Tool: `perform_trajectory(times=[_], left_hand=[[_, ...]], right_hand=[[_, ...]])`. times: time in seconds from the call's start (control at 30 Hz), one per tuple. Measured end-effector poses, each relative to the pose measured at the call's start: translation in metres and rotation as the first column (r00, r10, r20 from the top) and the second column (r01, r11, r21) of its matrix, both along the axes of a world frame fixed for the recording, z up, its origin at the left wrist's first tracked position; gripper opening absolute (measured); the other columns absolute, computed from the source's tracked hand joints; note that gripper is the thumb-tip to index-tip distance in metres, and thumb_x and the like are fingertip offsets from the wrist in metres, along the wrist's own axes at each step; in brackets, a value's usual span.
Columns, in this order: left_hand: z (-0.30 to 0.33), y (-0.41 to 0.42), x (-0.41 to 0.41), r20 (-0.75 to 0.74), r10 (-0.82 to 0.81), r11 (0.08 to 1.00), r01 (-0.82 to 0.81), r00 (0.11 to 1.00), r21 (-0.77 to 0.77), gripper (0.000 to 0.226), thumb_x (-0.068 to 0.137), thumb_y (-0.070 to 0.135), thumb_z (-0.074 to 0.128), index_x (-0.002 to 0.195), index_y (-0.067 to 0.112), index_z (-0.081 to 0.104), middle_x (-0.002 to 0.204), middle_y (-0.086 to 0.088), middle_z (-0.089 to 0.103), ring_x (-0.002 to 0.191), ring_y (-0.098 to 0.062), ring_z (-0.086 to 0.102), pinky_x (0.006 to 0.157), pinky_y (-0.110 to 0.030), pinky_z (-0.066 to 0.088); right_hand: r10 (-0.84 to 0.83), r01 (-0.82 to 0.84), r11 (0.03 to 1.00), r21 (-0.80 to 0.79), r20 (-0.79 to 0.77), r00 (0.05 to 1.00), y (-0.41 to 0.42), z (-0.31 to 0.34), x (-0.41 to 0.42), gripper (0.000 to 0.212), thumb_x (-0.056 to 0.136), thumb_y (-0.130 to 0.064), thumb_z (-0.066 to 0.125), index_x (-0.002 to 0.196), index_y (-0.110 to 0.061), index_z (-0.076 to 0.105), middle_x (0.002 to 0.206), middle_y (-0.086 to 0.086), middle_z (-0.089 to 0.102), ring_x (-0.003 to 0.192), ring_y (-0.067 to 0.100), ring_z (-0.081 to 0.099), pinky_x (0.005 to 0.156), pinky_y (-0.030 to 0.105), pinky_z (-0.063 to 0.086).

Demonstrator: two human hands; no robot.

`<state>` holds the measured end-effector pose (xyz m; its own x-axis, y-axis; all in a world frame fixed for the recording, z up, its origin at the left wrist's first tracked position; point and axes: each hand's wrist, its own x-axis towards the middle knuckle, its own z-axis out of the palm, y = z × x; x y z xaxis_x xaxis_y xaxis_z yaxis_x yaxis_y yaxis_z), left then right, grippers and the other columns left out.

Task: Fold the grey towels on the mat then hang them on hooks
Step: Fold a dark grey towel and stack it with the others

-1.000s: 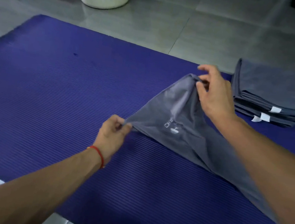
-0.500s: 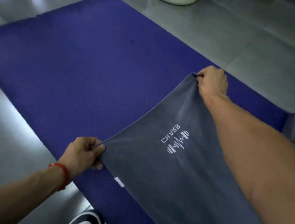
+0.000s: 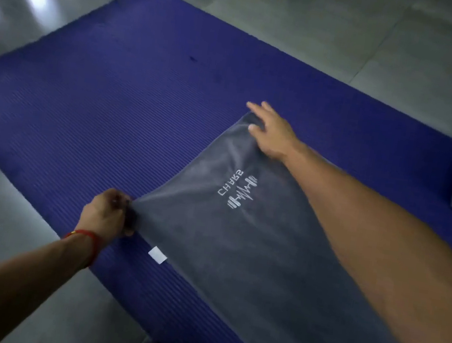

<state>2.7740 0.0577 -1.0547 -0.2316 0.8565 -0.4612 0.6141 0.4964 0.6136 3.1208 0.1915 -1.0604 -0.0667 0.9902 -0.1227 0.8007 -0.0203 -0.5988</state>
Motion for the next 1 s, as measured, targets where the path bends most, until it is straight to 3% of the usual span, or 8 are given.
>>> perform_trajectory(times=[0.07, 0.13, 0.2, 0.3, 0.43, 0.6, 0.8, 1.0], left_hand=[[-0.007, -0.004, 0.001, -0.141, -0.074, 0.997, 0.078, 0.987, 0.020, 0.017, 0.104, 0.018, 0.049, 0.117, 0.010, 0.055, 0.107, -0.020, 0.066, 0.079, -0.033, 0.067, 0.070, -0.040, 0.052], [-0.011, -0.015, 0.009, -0.422, -0.263, 0.926, 0.351, 0.867, 0.143, 0.030, 0.101, 0.024, 0.054, 0.125, 0.009, 0.051, 0.117, -0.021, 0.056, 0.092, -0.038, 0.060, 0.077, -0.049, 0.048], [-0.011, -0.036, 0.033, -0.616, -0.467, 0.684, 0.700, 0.635, 0.203, 0.033, 0.096, 0.031, 0.054, 0.123, 0.011, 0.055, 0.113, -0.014, 0.053, 0.091, -0.036, 0.057, 0.073, -0.050, 0.046], [-0.010, -0.079, 0.093, -0.618, -0.708, 0.230, 0.939, 0.343, 0.257, 0.040, 0.089, 0.039, 0.047, 0.121, 0.017, 0.058, 0.115, -0.007, 0.056, 0.092, -0.033, 0.062, 0.076, -0.045, 0.044], [-0.018, -0.149, 0.175, -0.587, -0.808, -0.304, 0.892, -0.054, 0.335, 0.041, 0.084, 0.033, 0.058, 0.124, 0.022, 0.059, 0.125, -0.005, 0.061, 0.108, -0.028, 0.064, 0.095, -0.041, 0.042], [-0.028, -0.188, 0.233, -0.677, -0.586, -0.718, 0.672, -0.445, 0.180, 0.024, 0.080, 0.031, 0.062, 0.102, 0.028, 0.056, 0.111, -0.002, 0.063, 0.100, -0.025, 0.063, 0.088, -0.041, 0.050], [-0.031, -0.199, 0.271, -0.700, -0.445, -0.834, 0.543, -0.559, 0.096, 0.016, 0.086, 0.040, 0.056, 0.096, 0.028, 0.061, 0.094, 0.003, 0.062, 0.083, -0.019, 0.057, 0.081, -0.034, 0.036], [-0.037, -0.209, 0.284, -0.660, -0.449, -0.834, 0.547, -0.602, 0.068, 0.030, 0.087, 0.048, 0.057, 0.115, 0.036, 0.058, 0.133, -0.001, 0.056, 0.120, -0.026, 0.054, 0.099, -0.056, 0.046]], right_hand=[[0.148, -0.148, 0.989, -0.015, 0.098, 0.984, -0.042, -0.014, -0.002, 0.054, 0.104, -0.020, 0.050, 0.157, -0.020, 0.037, 0.167, 0.014, 0.020, 0.155, 0.029, 0.018, 0.126, 0.038, 0.013], [0.265, -0.271, 0.963, -0.006, 0.231, 0.936, -0.102, -0.027, 0.003, 0.050, 0.106, -0.025, 0.047, 0.155, -0.023, 0.039, 0.167, 0.008, 0.025, 0.155, 0.027, 0.020, 0.126, 0.044, 0.014], [0.349, -0.398, 0.912, 0.096, 0.329, 0.878, -0.171, -0.035, 0.014, 0.046, 0.103, -0.029, 0.044, 0.149, -0.024, 0.048, 0.160, 0.006, 0.038, 0.149, 0.028, 0.035, 0.123, 0.052, 0.025], [0.396, -0.492, 0.863, 0.114, 0.451, 0.800, -0.271, -0.041, 0.044, 0.048, 0.096, -0.033, 0.048, 0.143, -0.026, 0.052, 0.153, 0.007, 0.048, 0.140, 0.029, 0.048, 0.116, 0.052, 0.036], [0.450, -0.481, 0.870, -0.106, 0.567, 0.690, -0.400, -0.028, 0.089, 0.062, 0.085, -0.035, 0.061, 0.145, -0.039, 0.047, 0.156, 0.004, 0.045, 0.140, 0.024, 0.047, 0.117, 0.049, 0.038], [0.336, -0.230, 0.940, -0.253, 0.555, 0.761, -0.550, 0.006, 0.137, 0.047, 0.089, -0.037, 0.062, 0.135, -0.039, 0.052, 0.124, -0.004, 0.059, 0.110, 0.016, 0.060, 0.096, 0.029, 0.051], [-0.074, 0.172, 0.980, -0.100, 0.617, 0.783, -0.660, 0.001, 0.160, 0.031, 0.090, -0.032, 0.053, 0.117, -0.024, 0.066, 0.102, -0.004, 0.063, 0.089, 0.017, 0.065, 0.073, 0.030, 0.059], [-0.364, 0.486, 0.862, -0.144, 0.491, 0.791, -0.677, 0.009, 0.159, 0.014, 0.088, -0.043, 0.054, 0.085, -0.031, 0.059, 0.089, -0.013, 0.056, 0.079, 0.008, 0.058, 0.068, 0.024, 0.049]])
